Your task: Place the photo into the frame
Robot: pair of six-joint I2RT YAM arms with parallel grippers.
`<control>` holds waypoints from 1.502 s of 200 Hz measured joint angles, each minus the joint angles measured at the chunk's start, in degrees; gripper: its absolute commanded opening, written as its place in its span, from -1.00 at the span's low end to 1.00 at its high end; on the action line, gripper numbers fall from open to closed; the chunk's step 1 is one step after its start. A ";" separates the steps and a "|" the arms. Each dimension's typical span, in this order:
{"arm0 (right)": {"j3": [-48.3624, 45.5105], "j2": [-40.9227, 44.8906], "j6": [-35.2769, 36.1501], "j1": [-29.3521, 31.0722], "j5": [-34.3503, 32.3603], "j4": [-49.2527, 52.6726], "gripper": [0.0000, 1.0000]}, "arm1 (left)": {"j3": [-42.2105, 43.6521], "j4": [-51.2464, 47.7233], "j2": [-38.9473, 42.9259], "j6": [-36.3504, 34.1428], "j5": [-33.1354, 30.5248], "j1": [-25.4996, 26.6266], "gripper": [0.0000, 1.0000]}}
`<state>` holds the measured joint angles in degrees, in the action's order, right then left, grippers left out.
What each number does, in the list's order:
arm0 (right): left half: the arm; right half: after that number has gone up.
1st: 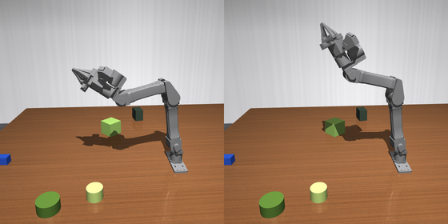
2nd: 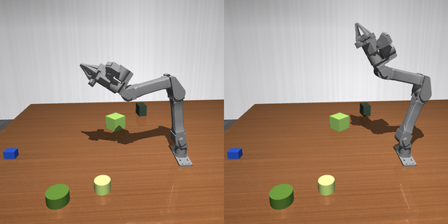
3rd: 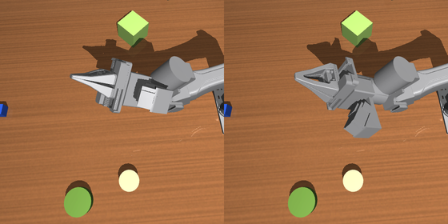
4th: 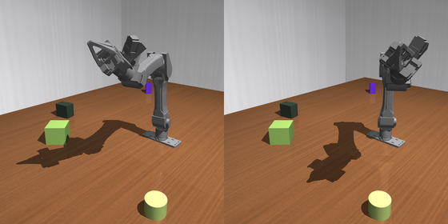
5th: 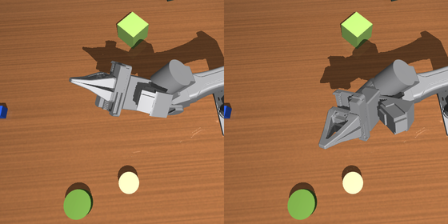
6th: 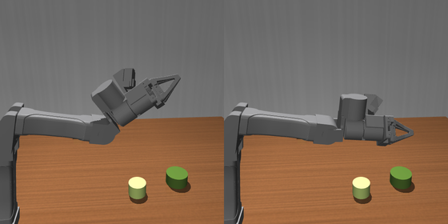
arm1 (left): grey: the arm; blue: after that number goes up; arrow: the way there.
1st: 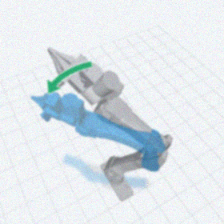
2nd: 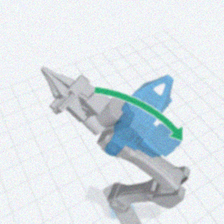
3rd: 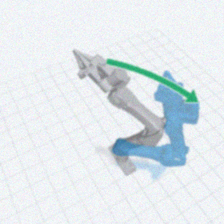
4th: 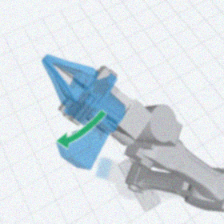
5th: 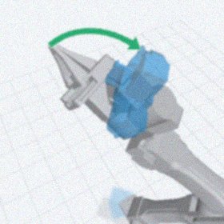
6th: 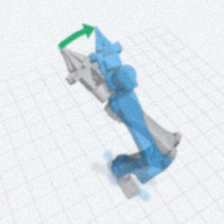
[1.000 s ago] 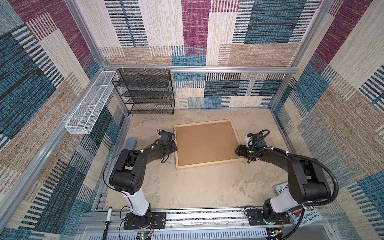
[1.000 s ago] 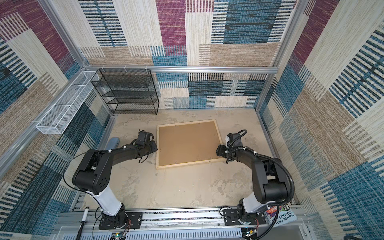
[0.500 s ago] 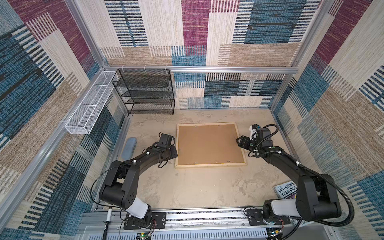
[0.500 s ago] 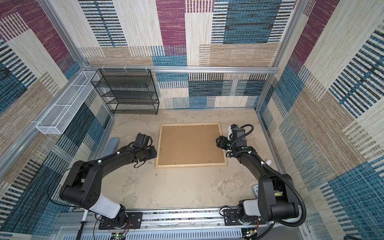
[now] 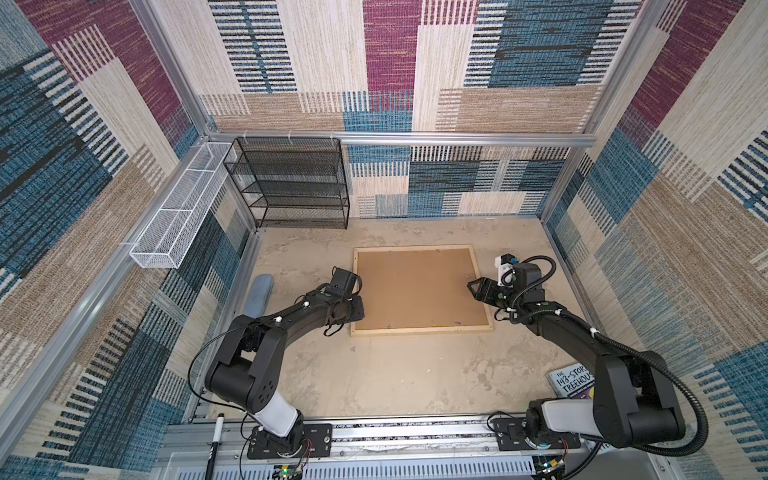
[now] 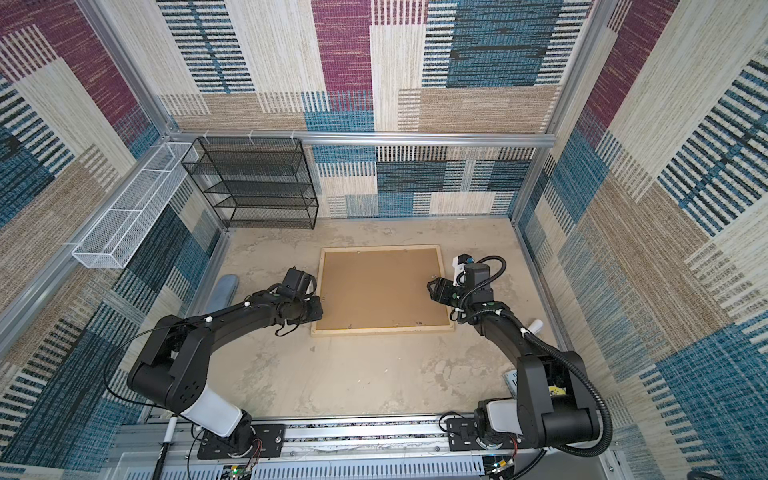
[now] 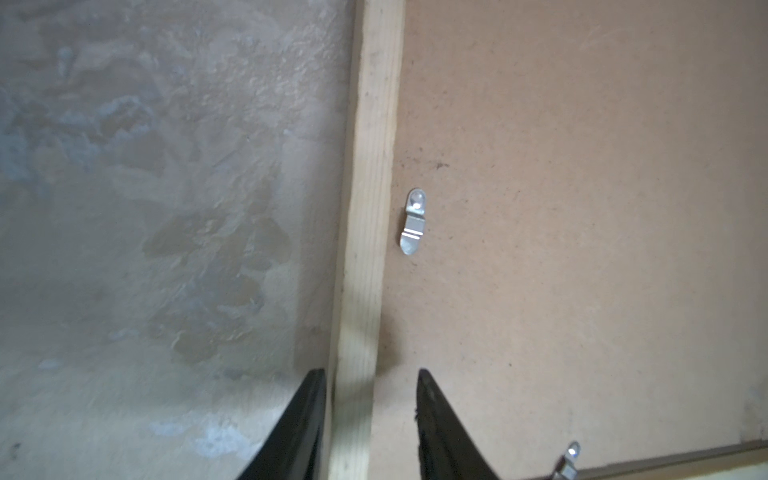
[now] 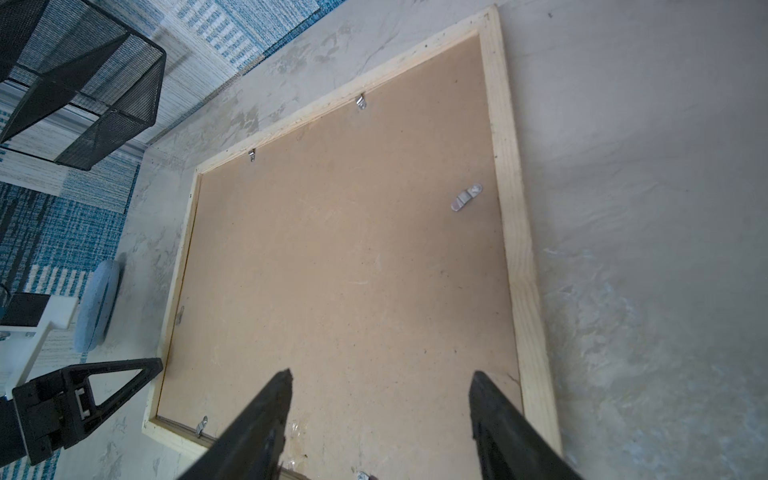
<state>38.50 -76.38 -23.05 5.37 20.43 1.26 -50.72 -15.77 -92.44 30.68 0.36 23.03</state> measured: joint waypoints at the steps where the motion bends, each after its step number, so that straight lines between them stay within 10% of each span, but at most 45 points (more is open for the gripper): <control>1: 0.00 0.00 0.00 0.00 0.04 -0.02 0.39 | -0.02 -0.02 -0.02 0.00 0.00 0.00 -0.28; 137: 2.01 -3.30 -1.36 8.52 2.16 -3.56 0.38 | 1.16 -0.02 -0.07 -1.09 -1.51 0.35 -0.56; 300: 17.77 -36.46 -19.12 33.48 8.79 -25.59 -0.17 | 7.78 2.89 5.25 0.72 -3.43 8.22 -0.58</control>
<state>56.27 -112.84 -42.17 38.85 29.21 -24.34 -42.94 -12.88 -87.20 31.40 -3.07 31.24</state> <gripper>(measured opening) 0.438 0.214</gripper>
